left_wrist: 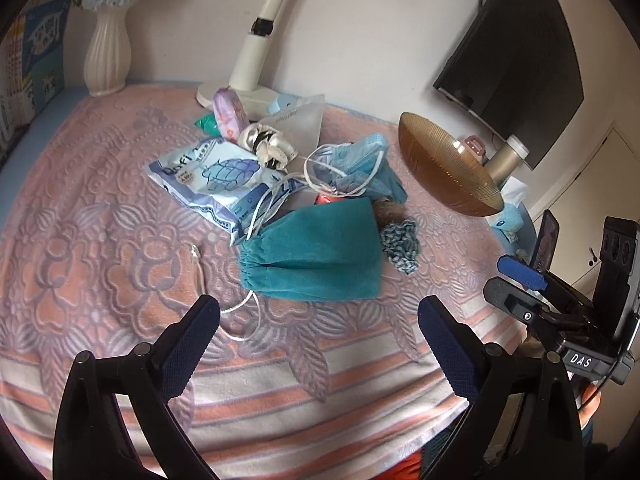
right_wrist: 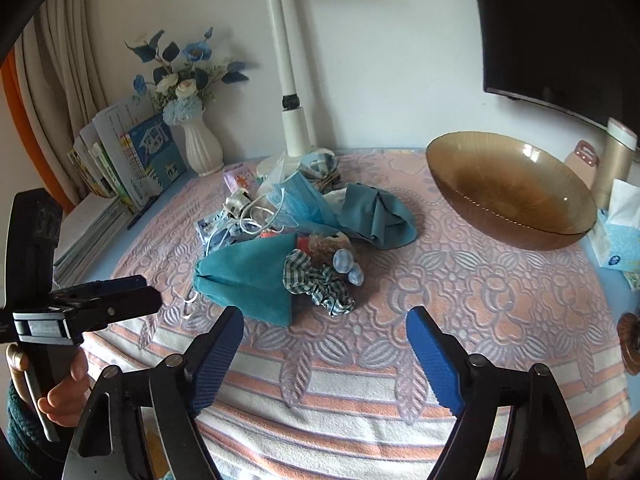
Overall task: Organize soft objects
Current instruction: 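Grasp the teal pouch with left tool while right tool grasps checked plush, then carry both items to the amber bowl and open both tools to drop them, then grasp the blue Dafi wipes pack with the left tool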
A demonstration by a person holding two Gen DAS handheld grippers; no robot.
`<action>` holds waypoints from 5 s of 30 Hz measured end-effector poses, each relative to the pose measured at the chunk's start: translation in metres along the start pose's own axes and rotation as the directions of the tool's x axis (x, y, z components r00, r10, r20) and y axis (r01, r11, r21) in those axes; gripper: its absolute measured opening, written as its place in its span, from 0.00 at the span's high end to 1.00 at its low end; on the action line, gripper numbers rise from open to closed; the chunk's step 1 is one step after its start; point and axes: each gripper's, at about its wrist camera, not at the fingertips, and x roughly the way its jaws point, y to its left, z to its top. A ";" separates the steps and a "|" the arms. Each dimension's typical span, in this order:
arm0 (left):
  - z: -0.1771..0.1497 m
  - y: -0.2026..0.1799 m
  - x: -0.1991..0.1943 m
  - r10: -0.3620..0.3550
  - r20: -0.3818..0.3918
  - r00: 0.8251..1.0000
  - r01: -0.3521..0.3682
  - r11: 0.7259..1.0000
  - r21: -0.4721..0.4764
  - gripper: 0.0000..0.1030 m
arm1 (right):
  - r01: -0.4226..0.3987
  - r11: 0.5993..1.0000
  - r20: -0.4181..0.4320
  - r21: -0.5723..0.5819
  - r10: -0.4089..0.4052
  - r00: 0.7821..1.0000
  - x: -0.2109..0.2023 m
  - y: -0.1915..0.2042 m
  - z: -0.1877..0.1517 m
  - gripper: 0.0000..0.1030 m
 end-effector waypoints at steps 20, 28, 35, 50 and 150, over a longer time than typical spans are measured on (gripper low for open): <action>-0.010 0.001 0.023 0.051 -0.009 0.999 -0.052 0.998 -0.025 0.82 | 0.032 0.998 0.027 -0.050 -0.031 0.999 0.030 -0.033 0.000 0.90; -0.044 0.011 -0.013 0.285 0.042 0.958 -0.281 0.956 -0.084 0.82 | 0.177 0.971 -0.009 -0.163 -0.181 0.983 0.023 -0.047 -0.024 0.90; -0.071 0.007 -0.013 0.234 -0.035 0.972 -0.235 0.971 -0.035 0.40 | 0.046 0.979 -0.069 -0.200 -0.061 0.996 0.020 -0.022 -0.048 0.64; -0.030 -0.018 -0.016 0.182 -0.001 0.983 -0.171 0.922 0.346 0.00 | -0.182 0.978 -0.120 0.099 0.193 0.974 0.010 -0.065 -0.046 0.00; 0.047 0.016 0.063 0.370 0.029 0.929 -0.371 0.922 0.107 0.22 | -0.207 0.964 -0.272 0.168 0.247 0.930 0.134 -0.035 0.041 0.14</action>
